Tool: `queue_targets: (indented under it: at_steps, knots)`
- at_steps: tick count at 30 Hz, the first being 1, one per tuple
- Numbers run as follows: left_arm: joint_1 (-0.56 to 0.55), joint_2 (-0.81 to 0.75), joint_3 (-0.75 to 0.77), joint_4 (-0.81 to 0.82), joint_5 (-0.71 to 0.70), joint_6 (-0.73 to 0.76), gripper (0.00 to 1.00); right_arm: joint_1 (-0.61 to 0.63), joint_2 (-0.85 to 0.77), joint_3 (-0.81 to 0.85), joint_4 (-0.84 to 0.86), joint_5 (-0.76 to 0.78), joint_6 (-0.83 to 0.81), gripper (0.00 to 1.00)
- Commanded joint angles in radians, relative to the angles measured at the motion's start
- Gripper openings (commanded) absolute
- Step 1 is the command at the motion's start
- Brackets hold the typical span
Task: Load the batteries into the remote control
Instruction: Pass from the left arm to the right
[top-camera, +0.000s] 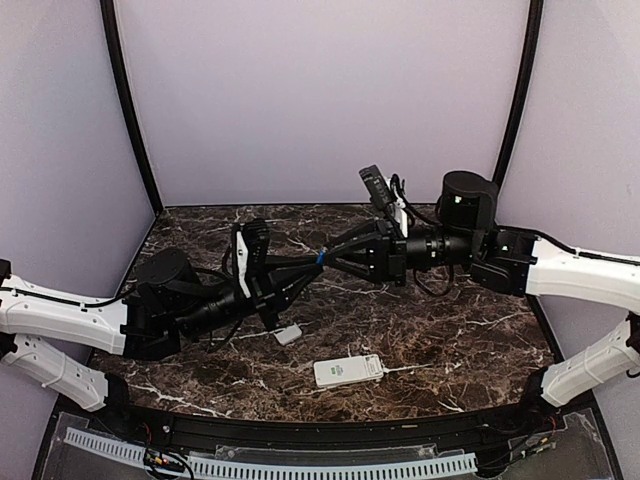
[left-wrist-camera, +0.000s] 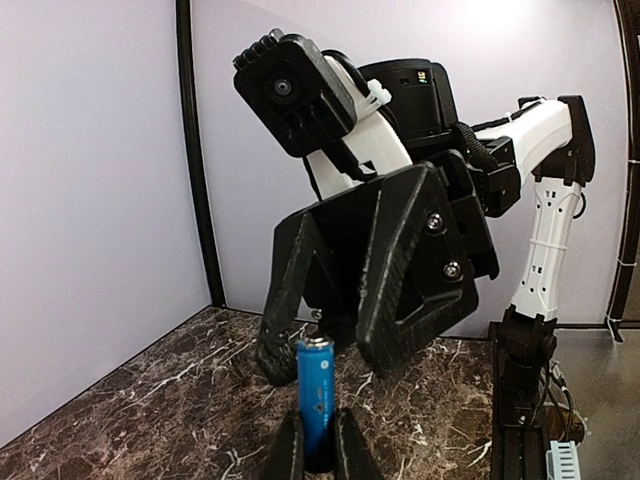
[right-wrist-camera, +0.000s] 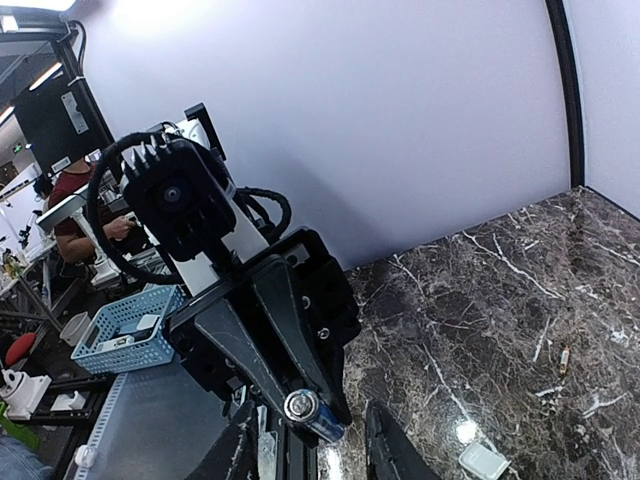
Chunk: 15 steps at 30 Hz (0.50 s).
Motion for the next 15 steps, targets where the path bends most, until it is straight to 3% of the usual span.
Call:
queue_targets:
  at_steps: [1, 15]
  knots:
    - [-0.005, 0.001, 0.017, 0.026, 0.008, -0.021, 0.03, 0.010, -0.018, -0.021, 0.038, 0.000, 0.000, 0.31]
    - [-0.005, 0.020, 0.035, -0.002, 0.003, -0.019, 0.02, 0.024, 0.014, -0.027, 0.087, -0.007, 0.023, 0.14]
